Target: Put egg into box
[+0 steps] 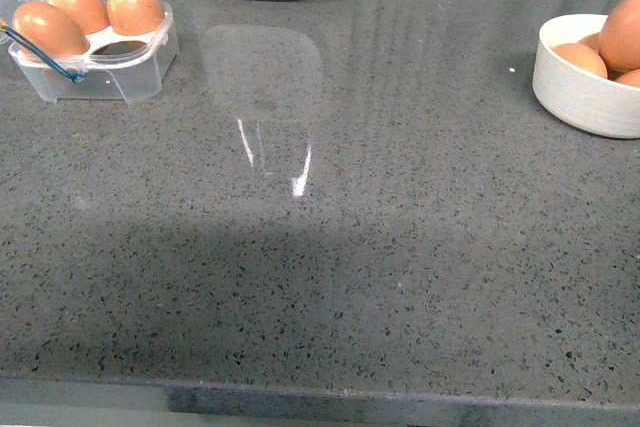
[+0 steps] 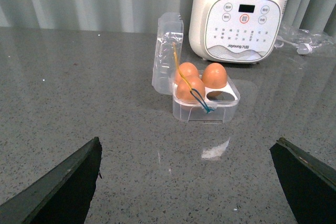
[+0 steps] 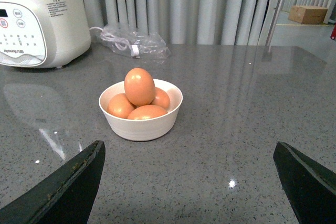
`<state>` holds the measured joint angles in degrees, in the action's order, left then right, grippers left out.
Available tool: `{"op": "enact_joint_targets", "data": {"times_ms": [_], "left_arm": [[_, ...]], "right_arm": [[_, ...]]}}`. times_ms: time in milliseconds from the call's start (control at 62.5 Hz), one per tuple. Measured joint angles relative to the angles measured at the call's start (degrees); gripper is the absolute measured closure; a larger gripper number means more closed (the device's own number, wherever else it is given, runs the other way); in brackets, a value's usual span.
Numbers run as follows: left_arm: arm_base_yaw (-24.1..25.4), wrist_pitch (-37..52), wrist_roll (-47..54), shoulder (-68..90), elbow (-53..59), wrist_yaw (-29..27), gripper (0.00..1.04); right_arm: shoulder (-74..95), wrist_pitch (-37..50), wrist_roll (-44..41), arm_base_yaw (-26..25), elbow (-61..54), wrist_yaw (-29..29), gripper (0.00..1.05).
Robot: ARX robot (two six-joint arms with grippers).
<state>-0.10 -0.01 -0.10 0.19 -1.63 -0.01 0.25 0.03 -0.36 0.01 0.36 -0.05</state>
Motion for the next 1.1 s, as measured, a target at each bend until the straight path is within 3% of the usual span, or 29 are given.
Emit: {"op": "enact_joint_targets", "data": {"times_ms": [864,928,976,1105], "left_arm": [[0.0,0.0,0.0,0.0,0.0,0.0,0.07],[0.0,0.0,0.0,0.0,0.0,0.0,0.07],[0.0,0.0,0.0,0.0,0.0,0.0,0.07],[0.0,0.0,0.0,0.0,0.0,0.0,0.07]], "right_arm": [[0.0,0.0,0.0,0.0,0.0,0.0,0.07],[3.7,-5.7,-3.3,3.5,2.7,8.4,0.07],[7.8,-4.7,-5.3,7.1,5.0,13.6,0.07],[18.0,5.1,-7.7,12.2,11.1,16.0,0.07]]}}
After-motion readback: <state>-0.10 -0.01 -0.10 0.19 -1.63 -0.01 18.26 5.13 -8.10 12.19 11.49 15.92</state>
